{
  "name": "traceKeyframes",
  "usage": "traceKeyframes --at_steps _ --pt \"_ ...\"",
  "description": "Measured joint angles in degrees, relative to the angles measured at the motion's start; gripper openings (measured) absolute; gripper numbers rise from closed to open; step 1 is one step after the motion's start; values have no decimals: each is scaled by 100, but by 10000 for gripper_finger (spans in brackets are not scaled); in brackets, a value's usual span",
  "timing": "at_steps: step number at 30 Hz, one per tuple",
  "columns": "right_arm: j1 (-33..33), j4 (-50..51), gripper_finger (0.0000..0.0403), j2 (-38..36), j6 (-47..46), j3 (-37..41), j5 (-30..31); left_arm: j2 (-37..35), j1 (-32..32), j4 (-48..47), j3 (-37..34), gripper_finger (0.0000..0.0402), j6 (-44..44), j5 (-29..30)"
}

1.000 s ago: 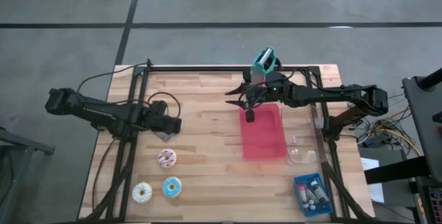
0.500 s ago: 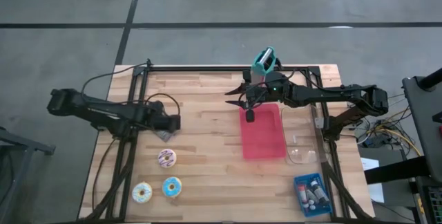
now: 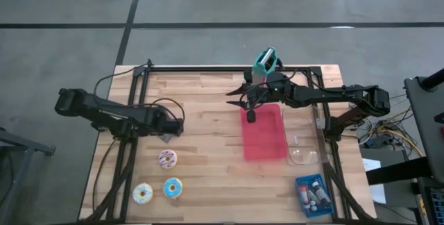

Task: Pick & Place Food Item
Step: Put the popcorn bag into the pink bin

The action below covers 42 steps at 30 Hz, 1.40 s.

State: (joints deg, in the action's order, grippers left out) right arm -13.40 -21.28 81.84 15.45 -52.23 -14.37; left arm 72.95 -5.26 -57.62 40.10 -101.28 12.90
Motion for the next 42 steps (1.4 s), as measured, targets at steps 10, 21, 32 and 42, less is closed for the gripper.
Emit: traceKeyframes --at_steps 10,21,32,42 --pt "-1 0 121 0 0 0 0 769 62 335 -2 209 -163 -67" --pt "-1 0 121 0 1 0 -1 1450 297 763 17 209 118 -386" --pt "0 0 121 0 0 0 -1 1446 306 815 7 205 123 -390" --pt "0 0 121 0 1 0 -1 1446 306 841 2 146 204 -371"
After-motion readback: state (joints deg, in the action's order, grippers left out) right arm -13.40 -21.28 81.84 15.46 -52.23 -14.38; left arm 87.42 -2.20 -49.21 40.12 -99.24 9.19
